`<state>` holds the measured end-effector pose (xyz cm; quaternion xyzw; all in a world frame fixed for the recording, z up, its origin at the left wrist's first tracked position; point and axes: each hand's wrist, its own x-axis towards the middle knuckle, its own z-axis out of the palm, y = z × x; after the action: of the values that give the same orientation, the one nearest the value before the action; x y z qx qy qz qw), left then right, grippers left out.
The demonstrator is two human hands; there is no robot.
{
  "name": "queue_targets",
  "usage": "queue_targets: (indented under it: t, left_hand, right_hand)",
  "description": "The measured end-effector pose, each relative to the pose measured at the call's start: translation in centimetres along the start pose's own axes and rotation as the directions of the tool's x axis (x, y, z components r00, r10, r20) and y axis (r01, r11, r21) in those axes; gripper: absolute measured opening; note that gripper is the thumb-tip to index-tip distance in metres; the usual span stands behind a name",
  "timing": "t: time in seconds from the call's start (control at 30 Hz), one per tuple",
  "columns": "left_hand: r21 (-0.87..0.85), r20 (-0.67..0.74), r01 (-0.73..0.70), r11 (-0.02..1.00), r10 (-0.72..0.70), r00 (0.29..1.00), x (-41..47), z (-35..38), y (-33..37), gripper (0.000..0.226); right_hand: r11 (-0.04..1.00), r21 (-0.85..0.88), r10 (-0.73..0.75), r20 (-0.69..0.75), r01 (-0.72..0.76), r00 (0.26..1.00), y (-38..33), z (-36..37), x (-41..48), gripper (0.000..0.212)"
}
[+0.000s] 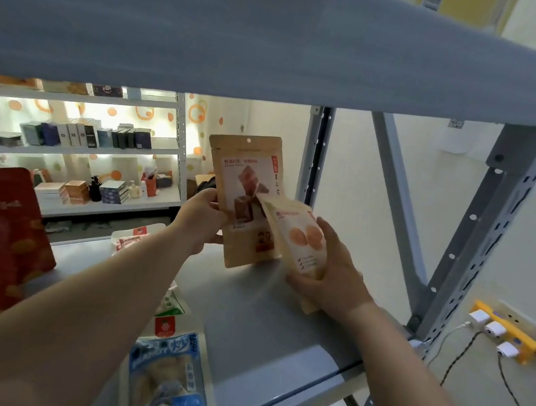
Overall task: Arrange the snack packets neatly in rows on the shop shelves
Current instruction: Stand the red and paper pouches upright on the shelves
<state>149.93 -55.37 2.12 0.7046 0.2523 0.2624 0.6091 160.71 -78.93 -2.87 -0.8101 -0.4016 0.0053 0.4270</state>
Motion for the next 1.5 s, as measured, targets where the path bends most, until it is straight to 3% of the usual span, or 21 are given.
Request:
queue_targets:
  t: [0.13, 0.23, 0.37, 0.5, 0.73, 0.8, 0.93, 1.03, 1.13, 1.23, 1.4, 1.5]
  left_hand:
    - [0.139, 0.043, -0.166, 0.976, 0.162, 0.986, -0.8, 0.5, -0.4, 0.028]
    - [0.189, 0.057, -0.205, 0.960, 0.198, 0.979, -1.2, 1.2, -0.7, 0.026]
    - [0.217, 0.074, -0.220, 0.951, 0.209, 0.975, -1.3, 2.0, -0.5, 0.024]
    - [0.211, 0.101, -0.198, 0.957, 0.180, 0.978, -1.2, 2.3, -0.4, 0.023]
    - [0.261, 0.099, -0.181, 0.948, 0.161, 0.982, -0.6, 2.6, -0.6, 0.030]
    - [0.255, 0.089, -0.172, 0.952, 0.154, 0.984, -0.6, 2.7, -0.7, 0.031]
    - [0.262, 0.109, -0.183, 0.948, 0.160, 0.981, -0.5, 2.9, -0.8, 0.029]
    - [0.269, 0.122, -0.185, 0.945, 0.157, 0.980, -0.5, 3.0, -0.7, 0.030]
    - [0.279, 0.134, -0.180, 0.943, 0.147, 0.980, -0.4, 3.0, -0.5, 0.033]
    - [0.299, 0.151, -0.187, 0.936, 0.148, 0.978, -0.5, 2.9, -0.5, 0.039]
    - [0.305, 0.197, -0.218, 0.927, 0.163, 0.967, -0.7, 3.3, -0.8, 0.038]
    - [0.314, 0.201, -0.207, 0.926, 0.148, 0.968, -0.4, 3.7, -1.1, 0.035]
  right_hand:
    - [0.994, 0.105, 0.033, -0.125, -0.020, 0.992, -0.5, 0.6, -1.5, 0.114]
    - [0.987, 0.162, 0.050, -0.163, -0.024, 0.985, -1.1, 0.9, -2.3, 0.125]
    - [0.966, 0.240, 0.122, -0.075, -0.101, 0.990, -1.8, 0.2, -2.9, 0.139]
    - [0.980, 0.158, 0.122, -0.006, -0.119, 0.993, -1.8, -0.3, -3.2, 0.133]
    - [0.965, 0.260, 0.085, -0.157, -0.042, 0.984, -1.2, 0.9, -4.3, 0.113]
    - [0.978, 0.205, 0.095, -0.218, -0.050, 0.971, -1.3, 0.8, -3.7, 0.108]
    - [0.957, 0.199, 0.247, -0.172, -0.212, 0.954, -1.8, 0.6, -3.0, 0.135]
    - [0.960, 0.217, 0.198, -0.085, -0.175, 0.977, -1.0, 0.2, -3.0, 0.134]
    - [0.919, 0.362, 0.160, 0.026, -0.158, 0.987, 0.5, -1.2, -3.4, 0.119]
    - [0.824, 0.528, 0.195, 0.075, -0.205, 0.978, 2.0, -3.0, -3.3, 0.075]
    - [0.898, 0.385, 0.195, 0.081, -0.211, 0.977, 2.8, -3.7, -1.5, 0.023]
    - [0.894, 0.366, 0.234, 0.107, -0.257, 0.966, 3.3, -3.7, -0.4, 0.013]
